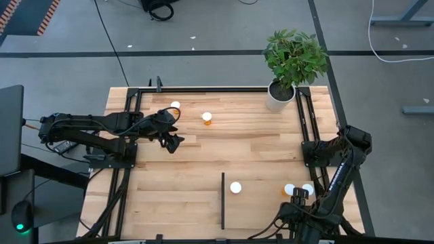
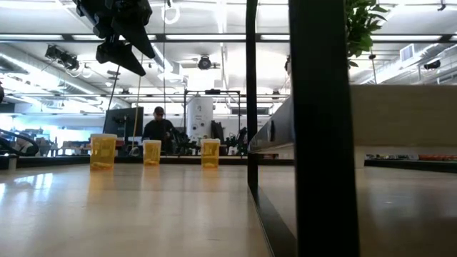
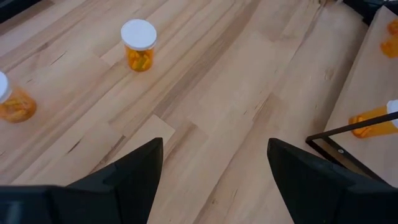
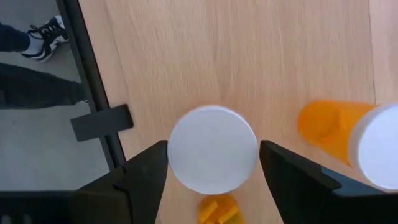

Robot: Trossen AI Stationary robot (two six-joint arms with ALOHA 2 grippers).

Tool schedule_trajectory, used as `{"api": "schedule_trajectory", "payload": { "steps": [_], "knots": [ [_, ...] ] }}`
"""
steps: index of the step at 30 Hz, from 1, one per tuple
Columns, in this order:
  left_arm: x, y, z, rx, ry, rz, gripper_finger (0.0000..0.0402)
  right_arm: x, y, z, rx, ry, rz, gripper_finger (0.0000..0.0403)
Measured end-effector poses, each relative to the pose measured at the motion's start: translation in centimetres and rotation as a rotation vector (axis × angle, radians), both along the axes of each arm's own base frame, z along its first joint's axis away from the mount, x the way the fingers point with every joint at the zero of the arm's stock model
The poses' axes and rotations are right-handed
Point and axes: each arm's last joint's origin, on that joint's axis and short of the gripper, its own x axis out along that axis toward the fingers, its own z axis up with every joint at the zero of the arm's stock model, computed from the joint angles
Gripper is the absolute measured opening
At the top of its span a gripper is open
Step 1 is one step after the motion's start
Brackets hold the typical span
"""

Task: Pick and place medicine bottles onto shelf by color
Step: Put the orange pill bottle on the shelf aligned with the other orange pill bottles

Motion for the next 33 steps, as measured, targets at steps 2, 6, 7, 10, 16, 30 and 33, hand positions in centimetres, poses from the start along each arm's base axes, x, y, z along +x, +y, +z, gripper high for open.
{"api": "schedule_trajectory", "payload": {
  "steps": [2,6,7,10,16,30,33],
  "knots": [
    [0.0,0.0,0.0,0.000,0.000,0.000,0.0293,-0.1,0.0,0.0,-0.003,0.010,0.001,0.0260],
    [0.0,0.0,0.0,0.002,0.001,-0.002,0.0293,-0.3,-0.3,0.0,-0.019,0.052,-0.011,0.0260],
    [0.0,0.0,0.0,0.003,0.001,-0.003,0.0293,-0.3,-0.3,0.0,-0.019,0.057,-0.016,0.0260],
    [0.0,0.0,0.0,0.005,0.002,-0.005,0.0293,-0.3,-0.3,0.0,-0.016,0.058,-0.022,0.0260],
    [0.0,0.0,0.0,0.005,0.002,-0.006,0.0293,0.1,-0.4,0.2,0.016,0.085,-0.038,0.0260],
    [0.0,0.0,0.0,0.021,0.007,-0.023,0.0293,-1.0,-3.7,6.4,0.109,-0.074,-0.097,0.0266],
    [0.0,0.0,0.0,0.017,0.006,-0.018,0.0293,-0.4,-5.3,7.8,0.104,-0.158,-0.097,0.0268]
  ]
}}
